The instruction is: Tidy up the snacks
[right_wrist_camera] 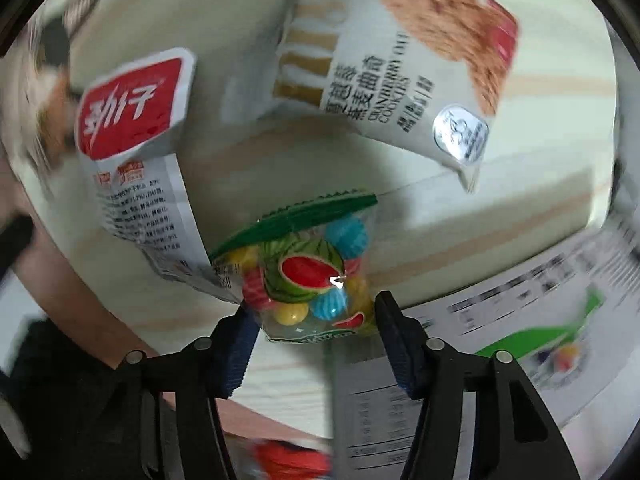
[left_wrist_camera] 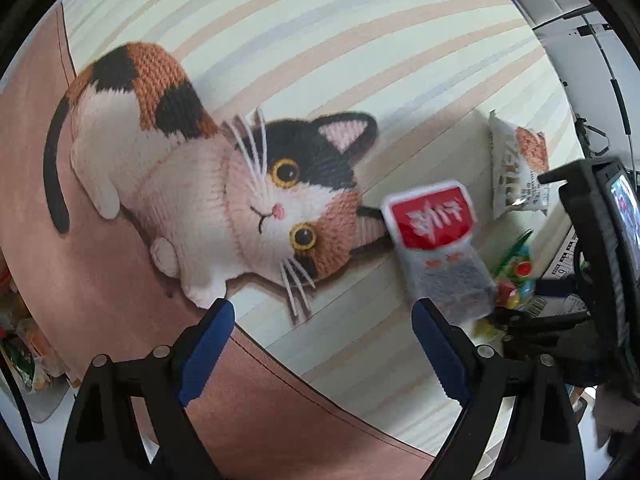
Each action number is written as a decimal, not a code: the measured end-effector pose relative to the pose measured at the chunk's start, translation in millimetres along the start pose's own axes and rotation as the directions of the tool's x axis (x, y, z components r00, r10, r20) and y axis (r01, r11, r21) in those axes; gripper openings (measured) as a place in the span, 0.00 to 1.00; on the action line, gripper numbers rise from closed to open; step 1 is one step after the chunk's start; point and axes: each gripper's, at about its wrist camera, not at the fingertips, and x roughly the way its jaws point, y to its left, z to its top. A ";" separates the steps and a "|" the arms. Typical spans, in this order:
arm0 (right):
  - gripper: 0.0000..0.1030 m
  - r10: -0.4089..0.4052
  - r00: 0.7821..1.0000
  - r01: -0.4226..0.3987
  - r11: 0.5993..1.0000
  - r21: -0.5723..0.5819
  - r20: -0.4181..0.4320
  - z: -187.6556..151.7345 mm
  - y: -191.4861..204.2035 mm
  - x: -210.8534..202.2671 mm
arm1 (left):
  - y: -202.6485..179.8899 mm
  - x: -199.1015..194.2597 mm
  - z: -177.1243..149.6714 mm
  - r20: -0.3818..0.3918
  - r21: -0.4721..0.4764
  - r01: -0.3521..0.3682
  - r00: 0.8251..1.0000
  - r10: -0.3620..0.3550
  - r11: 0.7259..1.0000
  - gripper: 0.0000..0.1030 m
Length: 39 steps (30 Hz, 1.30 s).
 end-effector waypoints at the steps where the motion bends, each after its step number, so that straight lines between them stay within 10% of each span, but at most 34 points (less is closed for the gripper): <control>1: 0.57 0.061 0.998 -0.062 0.997 0.037 0.014 -2.5 -2.2 -0.7 | -2.5 -0.9 0.0 0.001 0.003 0.001 1.000 -0.001 1.000 0.88; 7: 0.57 0.210 0.968 -0.235 0.951 0.200 0.141 -23.3 -21.7 -2.8 | -5.0 -5.0 15.7 -0.023 -0.013 0.033 0.999 -0.033 0.999 0.88; 16: 0.56 0.191 0.948 -0.266 0.916 0.301 0.255 -47.5 -49.3 -35.2 | -33.9 19.4 54.0 -0.153 -0.076 0.113 0.980 -0.124 0.991 0.88; 39: 0.55 0.129 0.955 -0.212 0.927 0.309 0.269 -50.4 26.0 -1.7 | -52.0 53.8 50.3 -0.155 0.118 -0.125 0.977 0.143 0.985 0.88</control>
